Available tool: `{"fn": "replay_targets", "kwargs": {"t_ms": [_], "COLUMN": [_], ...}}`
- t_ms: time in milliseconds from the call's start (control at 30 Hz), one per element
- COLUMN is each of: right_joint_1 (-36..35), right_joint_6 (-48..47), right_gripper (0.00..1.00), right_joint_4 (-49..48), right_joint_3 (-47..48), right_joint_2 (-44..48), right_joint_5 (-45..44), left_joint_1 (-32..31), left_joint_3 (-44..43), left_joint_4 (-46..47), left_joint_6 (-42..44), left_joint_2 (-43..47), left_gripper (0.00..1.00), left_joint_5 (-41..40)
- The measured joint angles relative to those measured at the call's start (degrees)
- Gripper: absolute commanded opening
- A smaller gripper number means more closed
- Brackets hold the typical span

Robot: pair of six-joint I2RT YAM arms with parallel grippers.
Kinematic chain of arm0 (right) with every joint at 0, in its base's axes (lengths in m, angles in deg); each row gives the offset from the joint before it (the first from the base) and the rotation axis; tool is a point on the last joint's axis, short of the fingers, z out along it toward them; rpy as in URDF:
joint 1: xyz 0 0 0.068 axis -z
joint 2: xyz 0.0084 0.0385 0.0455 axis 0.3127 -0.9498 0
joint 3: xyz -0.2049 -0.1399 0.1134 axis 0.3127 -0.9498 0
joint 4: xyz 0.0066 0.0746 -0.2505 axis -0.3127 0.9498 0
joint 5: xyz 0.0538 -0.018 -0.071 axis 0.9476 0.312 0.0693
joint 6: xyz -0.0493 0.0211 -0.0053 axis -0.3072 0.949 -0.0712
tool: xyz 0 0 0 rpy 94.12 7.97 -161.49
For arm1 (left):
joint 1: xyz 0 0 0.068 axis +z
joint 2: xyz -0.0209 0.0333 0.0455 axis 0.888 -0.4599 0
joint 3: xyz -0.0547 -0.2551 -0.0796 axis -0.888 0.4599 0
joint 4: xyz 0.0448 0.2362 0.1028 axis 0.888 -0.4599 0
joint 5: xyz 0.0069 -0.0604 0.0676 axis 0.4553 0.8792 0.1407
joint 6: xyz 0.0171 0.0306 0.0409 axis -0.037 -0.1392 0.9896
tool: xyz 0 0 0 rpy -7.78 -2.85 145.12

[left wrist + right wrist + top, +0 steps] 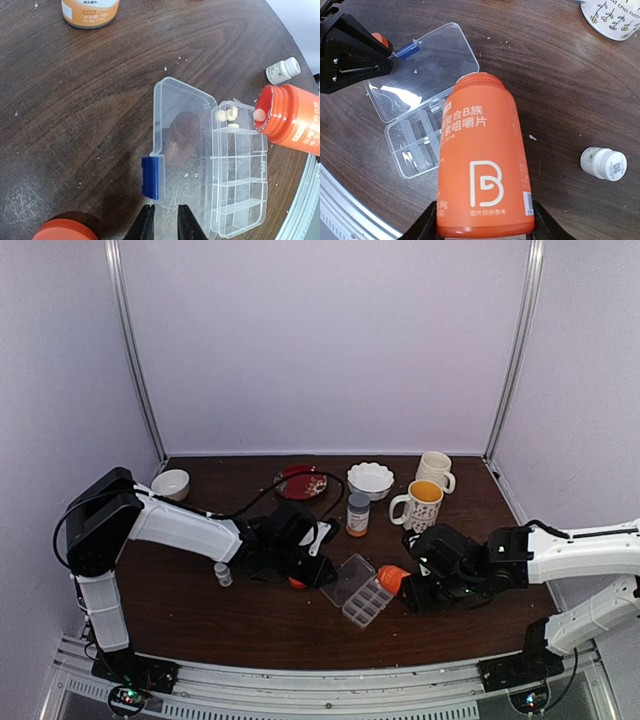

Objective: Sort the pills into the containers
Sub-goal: Pour the pill into the compartment of the pill container.

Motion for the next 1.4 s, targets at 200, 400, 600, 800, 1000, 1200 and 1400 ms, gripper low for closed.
{"fn": "replay_targets", "kwargs": {"t_ms": [200, 400, 600, 800, 1000, 1200, 1400], "right_joint_1": [0.0, 0.0, -1.11, -1.01, -1.38, -1.57, -1.95], "right_joint_6": [0.02, 0.28, 1.38, 1.53, 1.55, 1.73, 1.73], "right_gripper": [0.0, 0.0, 0.0, 0.0, 0.0, 0.0, 0.0], "right_joint_4": [0.0, 0.07, 2.62, 2.23, 1.84, 2.23, 2.73], "right_joint_3": [-0.48, -1.75, -2.86, -3.69, -3.54, -3.58, -3.43], "right_joint_2": [2.19, 4.68, 4.24, 5.27, 3.76, 4.37, 4.2], "right_joint_5": [0.02, 0.85, 0.61, 1.05, 0.81, 0.48, 0.35], "left_joint_1": [0.0, 0.0, 0.0, 0.0, 0.0, 0.0, 0.0], "left_joint_3": [0.0, 0.02, 0.0, 0.0, 0.0, 0.0, 0.0], "left_joint_4": [0.0, 0.02, 0.0, 0.0, 0.02, 0.02, 0.02], "left_joint_6": [0.0, 0.0, 0.0, -0.02, -0.02, -0.02, -0.02], "left_joint_2": [0.0, 0.0, 0.0, 0.0, 0.0, 0.0, 0.0], "left_gripper": [0.19, 0.19, 0.19, 0.19, 0.19, 0.19, 0.19], "left_joint_5": [0.0, 0.0, 0.0, 0.02, 0.0, 0.02, 0.02]}}
